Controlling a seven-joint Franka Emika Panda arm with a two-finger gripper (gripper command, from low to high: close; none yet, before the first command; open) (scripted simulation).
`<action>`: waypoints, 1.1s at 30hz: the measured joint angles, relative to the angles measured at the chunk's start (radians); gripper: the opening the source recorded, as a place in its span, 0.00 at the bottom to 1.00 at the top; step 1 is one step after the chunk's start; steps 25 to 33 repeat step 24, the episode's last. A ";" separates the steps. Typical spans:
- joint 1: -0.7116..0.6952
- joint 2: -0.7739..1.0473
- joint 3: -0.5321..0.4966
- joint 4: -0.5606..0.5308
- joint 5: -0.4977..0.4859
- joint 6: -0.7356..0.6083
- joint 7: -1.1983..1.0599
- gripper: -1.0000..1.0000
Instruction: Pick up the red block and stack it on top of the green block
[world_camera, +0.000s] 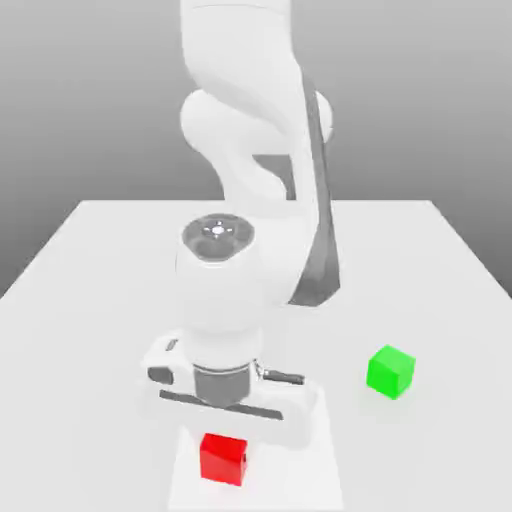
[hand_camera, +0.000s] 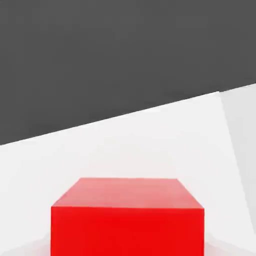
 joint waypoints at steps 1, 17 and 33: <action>-0.001 -0.035 0.001 -0.005 0.000 -0.030 0.000 0.00; 0.461 -0.370 0.273 -0.328 0.083 -0.039 -0.299 0.00; 0.435 -0.210 0.264 -0.324 -0.047 0.112 -0.210 1.00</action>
